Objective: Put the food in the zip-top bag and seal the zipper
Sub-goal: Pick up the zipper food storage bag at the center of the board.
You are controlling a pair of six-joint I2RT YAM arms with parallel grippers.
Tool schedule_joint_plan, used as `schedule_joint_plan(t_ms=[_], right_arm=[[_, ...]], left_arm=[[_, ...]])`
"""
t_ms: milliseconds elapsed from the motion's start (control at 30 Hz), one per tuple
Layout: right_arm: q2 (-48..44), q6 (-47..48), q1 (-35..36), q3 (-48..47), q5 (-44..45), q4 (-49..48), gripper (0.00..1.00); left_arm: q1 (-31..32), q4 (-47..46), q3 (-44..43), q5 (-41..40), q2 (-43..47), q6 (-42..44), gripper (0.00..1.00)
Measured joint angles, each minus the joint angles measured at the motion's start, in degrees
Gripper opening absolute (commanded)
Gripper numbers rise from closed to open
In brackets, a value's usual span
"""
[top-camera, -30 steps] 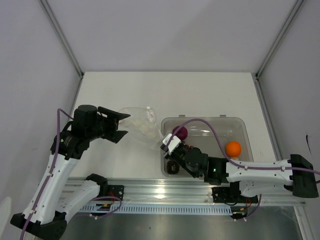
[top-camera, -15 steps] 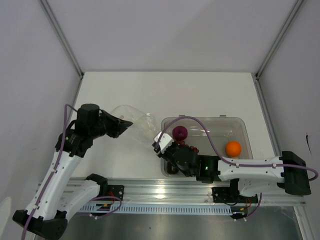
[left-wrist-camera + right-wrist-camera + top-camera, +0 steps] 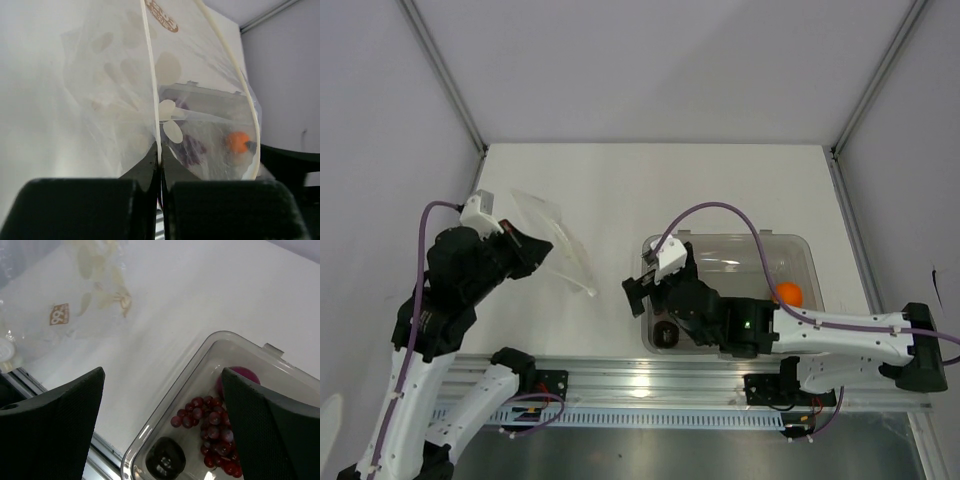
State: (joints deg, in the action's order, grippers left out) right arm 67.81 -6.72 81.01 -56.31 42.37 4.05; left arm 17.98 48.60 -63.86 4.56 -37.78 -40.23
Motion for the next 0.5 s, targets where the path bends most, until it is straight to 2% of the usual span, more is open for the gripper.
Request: schedule_joint_plan(t_ms=[167, 300, 500], right_arm=[[-3.63, -7.30, -0.31, -1.16, 3.06, 7.21, 0.99], [-6.25, -13.31, -3.32, -1.22, 2.25, 12.35, 0.99], [-8.04, -21.29, -17.07, -1.01, -7.48, 18.47, 0.99]], left_arm=[[-0.02, 3.39, -1.97, -3.39, -0.87, 9.99, 0.01], [-0.02, 6.32, -1.97, -5.75, -2.38, 15.28, 0.00], [-0.02, 7.58, -0.13, -6.27, -4.02, 19.34, 0.01]])
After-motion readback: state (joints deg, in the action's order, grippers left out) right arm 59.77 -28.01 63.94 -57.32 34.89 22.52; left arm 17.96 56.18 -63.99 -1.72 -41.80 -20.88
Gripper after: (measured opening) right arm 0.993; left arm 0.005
